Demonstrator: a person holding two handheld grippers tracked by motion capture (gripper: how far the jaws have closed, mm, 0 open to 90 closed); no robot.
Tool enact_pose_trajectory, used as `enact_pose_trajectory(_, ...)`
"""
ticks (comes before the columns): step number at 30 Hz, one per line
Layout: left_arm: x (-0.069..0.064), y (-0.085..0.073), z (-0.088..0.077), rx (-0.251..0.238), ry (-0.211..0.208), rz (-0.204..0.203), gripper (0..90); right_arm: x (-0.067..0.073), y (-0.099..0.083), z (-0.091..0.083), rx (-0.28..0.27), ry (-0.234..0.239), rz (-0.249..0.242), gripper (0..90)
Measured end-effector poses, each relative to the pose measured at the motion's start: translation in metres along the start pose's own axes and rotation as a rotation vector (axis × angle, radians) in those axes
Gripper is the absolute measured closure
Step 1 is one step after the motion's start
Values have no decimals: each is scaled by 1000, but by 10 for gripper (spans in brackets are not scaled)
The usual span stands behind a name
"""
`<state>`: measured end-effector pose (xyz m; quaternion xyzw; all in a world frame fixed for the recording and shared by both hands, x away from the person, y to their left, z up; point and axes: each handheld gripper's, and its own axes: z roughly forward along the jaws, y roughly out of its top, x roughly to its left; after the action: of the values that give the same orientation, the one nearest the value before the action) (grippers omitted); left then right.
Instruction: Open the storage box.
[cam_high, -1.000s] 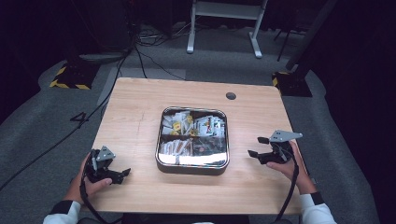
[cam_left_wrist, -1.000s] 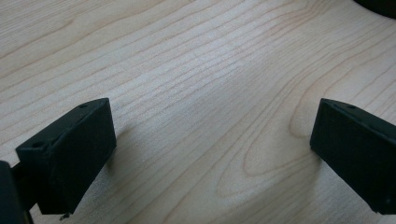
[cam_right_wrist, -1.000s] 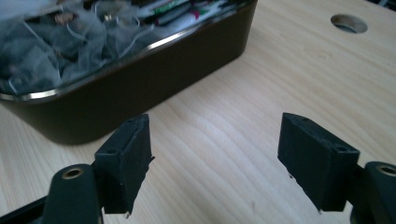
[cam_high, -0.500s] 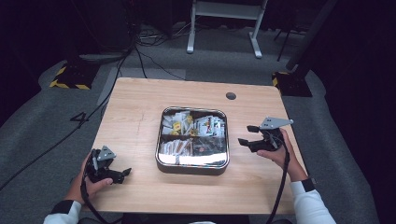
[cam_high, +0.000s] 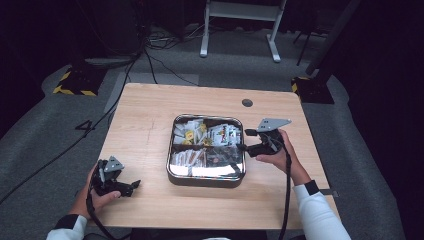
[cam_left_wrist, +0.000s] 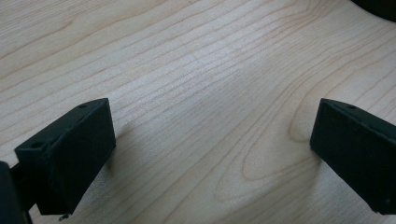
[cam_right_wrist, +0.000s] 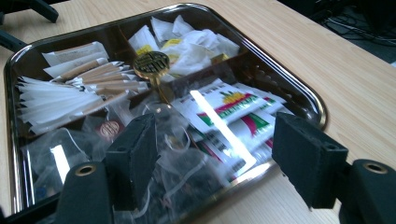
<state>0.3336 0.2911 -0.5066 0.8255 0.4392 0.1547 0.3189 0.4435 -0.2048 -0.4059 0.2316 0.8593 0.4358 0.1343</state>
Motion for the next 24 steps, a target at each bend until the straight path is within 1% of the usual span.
enact_pose_trajectory(2, 0, 0, 0, 0, 0, 0, 3, 1, 2, 3, 3, 2, -6, 316)
enact_pose_trajectory(4, 0, 0, 0, 0, -1, 1, 3, 5, 7, 14, 13, 11, -16, 325)
enact_pose_trajectory(6, 0, 0, 0, 0, -2, 2, 3, 7, 11, 20, 22, 7, -18, 337)
enact_pose_trajectory(9, 0, 0, 0, 0, -2, 2, 3, 9, 14, 26, 18, 15, -23, 343)
enact_pose_trajectory(12, 0, 0, 0, 0, -2, 2, 3, 15, 18, 37, 31, 25, -44, 344)
enact_pose_trajectory(13, 0, 0, 0, 0, -1, 5, 3, 19, 20, 43, 40, 40, -57, 343)
enact_pose_trajectory(14, 0, 0, 0, 0, -1, 5, 4, 19, 20, 43, 40, 40, -57, 343)
enact_pose_trajectory(15, 0, 0, 0, -2, -1, 5, 3, 22, 23, 49, 46, 47, -63, 346)
enact_pose_trajectory(19, 0, 0, 0, -3, 0, 6, 4, 28, 28, 60, 47, 64, -77, 354)
enact_pose_trajectory(22, 0, 0, 0, -2, 0, 6, 4, 34, 31, 69, 63, 67, -99, 358)
enact_pose_trajectory(24, 0, 0, 0, -2, -1, 6, 4, 37, 33, 76, 66, 76, -104, 361)
